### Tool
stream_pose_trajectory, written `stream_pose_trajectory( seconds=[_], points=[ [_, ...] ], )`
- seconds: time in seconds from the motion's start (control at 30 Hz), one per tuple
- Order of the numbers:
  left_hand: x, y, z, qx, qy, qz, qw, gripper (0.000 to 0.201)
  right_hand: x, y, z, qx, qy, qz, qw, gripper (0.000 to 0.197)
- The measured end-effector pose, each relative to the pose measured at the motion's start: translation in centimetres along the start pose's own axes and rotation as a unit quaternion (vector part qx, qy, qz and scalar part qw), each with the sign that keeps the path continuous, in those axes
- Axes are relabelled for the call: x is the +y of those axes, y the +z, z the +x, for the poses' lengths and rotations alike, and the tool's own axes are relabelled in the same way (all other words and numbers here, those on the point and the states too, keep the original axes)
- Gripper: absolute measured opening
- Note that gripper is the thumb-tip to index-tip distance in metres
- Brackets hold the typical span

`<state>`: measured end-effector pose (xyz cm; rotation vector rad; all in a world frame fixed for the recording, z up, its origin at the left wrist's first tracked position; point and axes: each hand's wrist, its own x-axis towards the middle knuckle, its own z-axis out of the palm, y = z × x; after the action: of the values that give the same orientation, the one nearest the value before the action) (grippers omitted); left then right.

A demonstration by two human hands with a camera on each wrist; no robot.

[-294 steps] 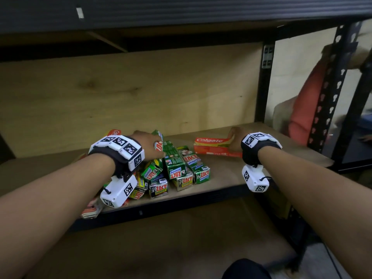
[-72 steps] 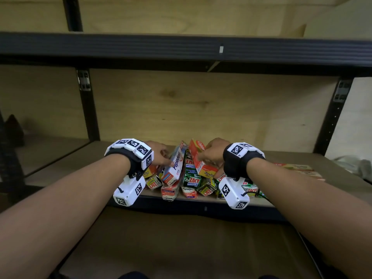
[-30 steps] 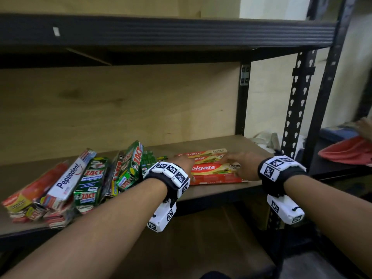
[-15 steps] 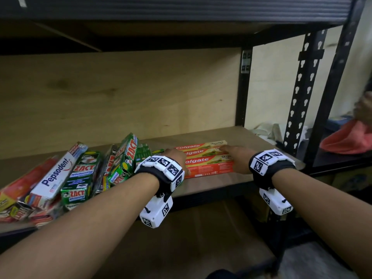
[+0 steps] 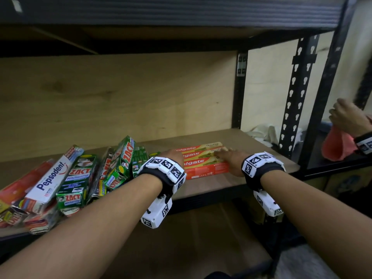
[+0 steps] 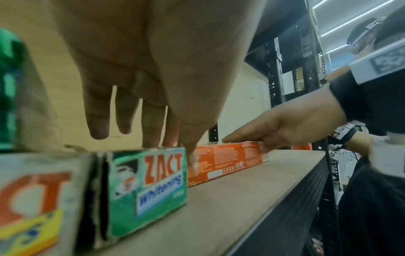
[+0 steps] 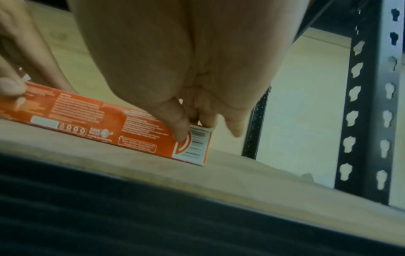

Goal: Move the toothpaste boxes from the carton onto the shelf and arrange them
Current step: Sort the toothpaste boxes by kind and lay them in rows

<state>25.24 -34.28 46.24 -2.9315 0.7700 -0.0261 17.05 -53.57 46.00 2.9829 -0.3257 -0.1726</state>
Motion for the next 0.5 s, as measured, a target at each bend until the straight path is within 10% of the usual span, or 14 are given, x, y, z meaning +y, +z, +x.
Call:
stream_pose_trajectory(
  seconds=[0.5],
  points=[
    [-10.0, -7.2, -10.2, -0.009, 0.058, -0.035, 0.998, 0.058, -5.0, -7.6, -6.5, 0.063, -0.028, -0.002, 0.998, 0.062]
  ],
)
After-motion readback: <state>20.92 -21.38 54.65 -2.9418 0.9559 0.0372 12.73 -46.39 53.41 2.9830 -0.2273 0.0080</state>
